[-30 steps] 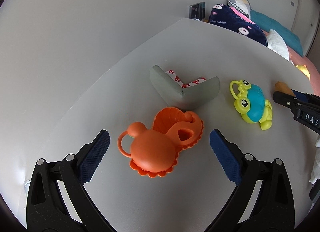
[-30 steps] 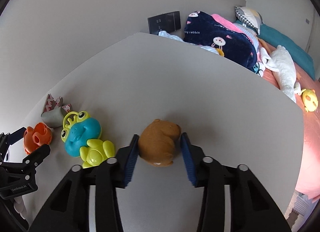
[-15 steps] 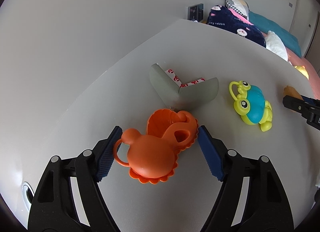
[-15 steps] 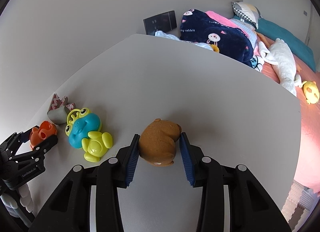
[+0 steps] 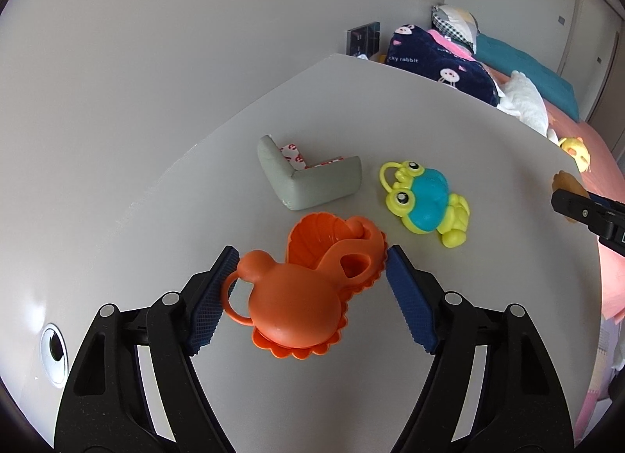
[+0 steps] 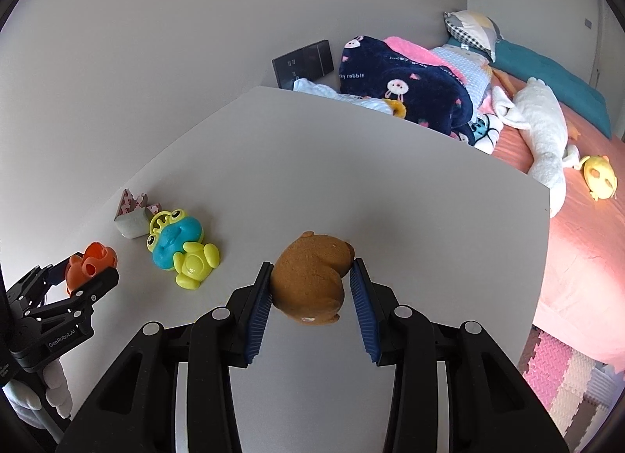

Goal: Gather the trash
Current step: 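Carry crab toy and brown plush over the black bin and open both grippers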

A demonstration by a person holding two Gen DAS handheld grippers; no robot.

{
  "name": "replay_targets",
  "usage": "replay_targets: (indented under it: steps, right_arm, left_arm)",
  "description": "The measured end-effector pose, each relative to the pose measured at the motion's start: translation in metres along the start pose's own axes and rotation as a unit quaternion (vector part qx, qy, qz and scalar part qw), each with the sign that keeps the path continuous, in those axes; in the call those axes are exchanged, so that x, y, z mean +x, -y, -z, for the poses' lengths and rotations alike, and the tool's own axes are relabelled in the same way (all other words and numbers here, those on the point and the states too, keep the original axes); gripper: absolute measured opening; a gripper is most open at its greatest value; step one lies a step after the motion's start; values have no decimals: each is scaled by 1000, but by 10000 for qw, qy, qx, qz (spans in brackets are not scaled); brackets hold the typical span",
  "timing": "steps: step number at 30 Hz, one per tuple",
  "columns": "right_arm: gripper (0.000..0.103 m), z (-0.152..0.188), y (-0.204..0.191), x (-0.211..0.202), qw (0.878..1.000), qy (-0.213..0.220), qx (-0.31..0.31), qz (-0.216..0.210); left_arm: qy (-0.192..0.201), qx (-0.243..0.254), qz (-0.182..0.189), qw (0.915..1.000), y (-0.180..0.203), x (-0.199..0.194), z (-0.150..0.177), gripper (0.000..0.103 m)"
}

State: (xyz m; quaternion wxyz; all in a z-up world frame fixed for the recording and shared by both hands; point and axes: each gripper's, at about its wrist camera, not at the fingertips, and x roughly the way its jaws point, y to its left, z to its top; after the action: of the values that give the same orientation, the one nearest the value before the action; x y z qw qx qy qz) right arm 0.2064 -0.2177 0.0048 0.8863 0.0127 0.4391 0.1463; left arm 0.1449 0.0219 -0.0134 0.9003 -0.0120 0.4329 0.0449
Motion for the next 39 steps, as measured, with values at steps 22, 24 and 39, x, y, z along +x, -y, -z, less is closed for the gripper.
replay_targets:
  steps: [22, 24, 39]
  right_arm:
    - [42, 38, 61, -90, 9991, 296, 217, 201]
    - [42, 41, 68, -98, 9988, 337, 262, 228]
    - [42, 68, 124, -148, 9953, 533, 613, 530]
  left_arm:
    - [175, 501, 468, 9975, 96, -64, 23, 75]
    - [191, 548, 523, 9969, 105, -69, 25, 75]
    - [272, 976, 995, 9899, 176, -97, 35, 75]
